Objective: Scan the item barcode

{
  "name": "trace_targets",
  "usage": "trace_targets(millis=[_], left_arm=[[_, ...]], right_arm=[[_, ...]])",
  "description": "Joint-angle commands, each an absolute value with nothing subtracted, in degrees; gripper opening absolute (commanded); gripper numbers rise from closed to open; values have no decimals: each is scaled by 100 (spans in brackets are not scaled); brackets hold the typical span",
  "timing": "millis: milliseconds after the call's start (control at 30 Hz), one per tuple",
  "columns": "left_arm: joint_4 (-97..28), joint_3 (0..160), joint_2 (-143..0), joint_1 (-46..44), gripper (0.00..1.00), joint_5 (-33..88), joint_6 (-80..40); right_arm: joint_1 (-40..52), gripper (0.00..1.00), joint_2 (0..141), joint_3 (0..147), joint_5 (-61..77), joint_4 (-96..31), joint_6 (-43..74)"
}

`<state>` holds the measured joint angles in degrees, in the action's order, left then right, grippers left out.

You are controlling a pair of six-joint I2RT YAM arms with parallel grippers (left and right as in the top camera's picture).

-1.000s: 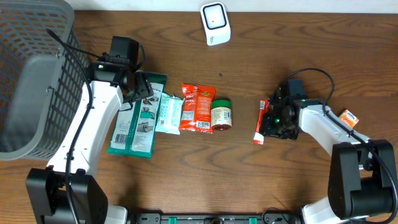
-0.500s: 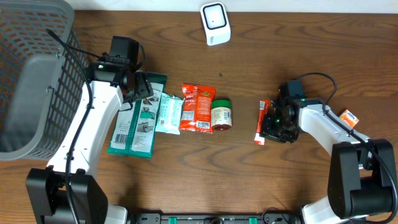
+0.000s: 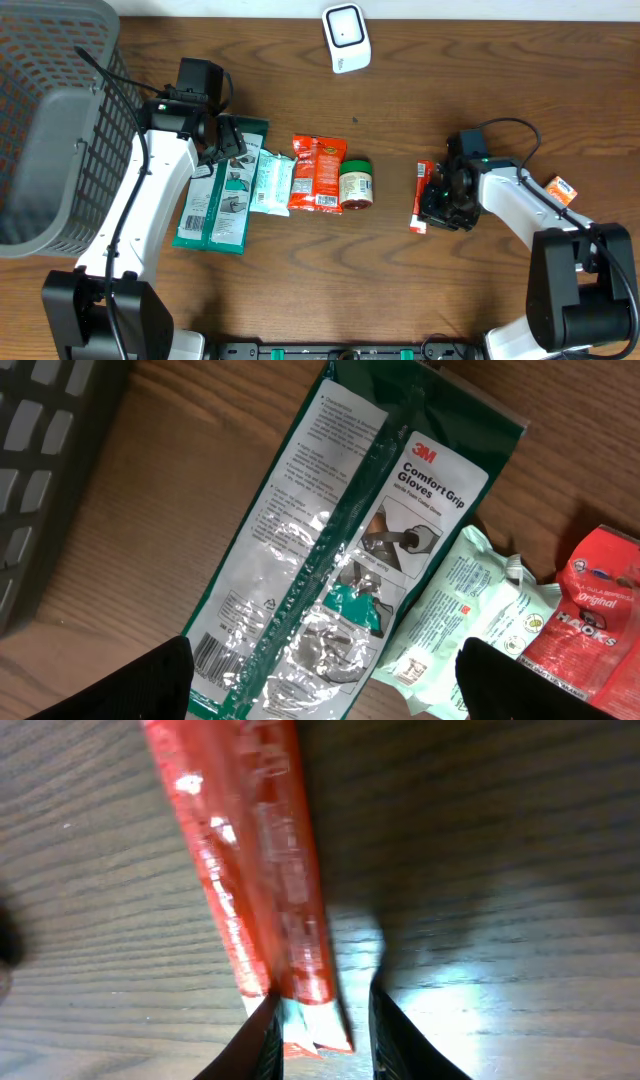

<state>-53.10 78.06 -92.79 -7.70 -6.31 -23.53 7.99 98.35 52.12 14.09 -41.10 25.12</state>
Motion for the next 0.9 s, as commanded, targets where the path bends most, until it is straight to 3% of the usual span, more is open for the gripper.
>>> trace_targets(millis=[0, 467, 867], left_arm=[[-5328, 7789, -9290, -768, 84, -663, -2316], [-5328, 7789, -9290, -768, 84, -663, -2316], [-5328, 7789, -9290, -768, 84, -663, -2316]], right_arm=[[937, 24, 9813, 5277, 1232, -4073, 2615], [947, 26, 9745, 5677, 1055, -4504, 2655], [987, 23, 9749, 5218, 1052, -4018, 2720]])
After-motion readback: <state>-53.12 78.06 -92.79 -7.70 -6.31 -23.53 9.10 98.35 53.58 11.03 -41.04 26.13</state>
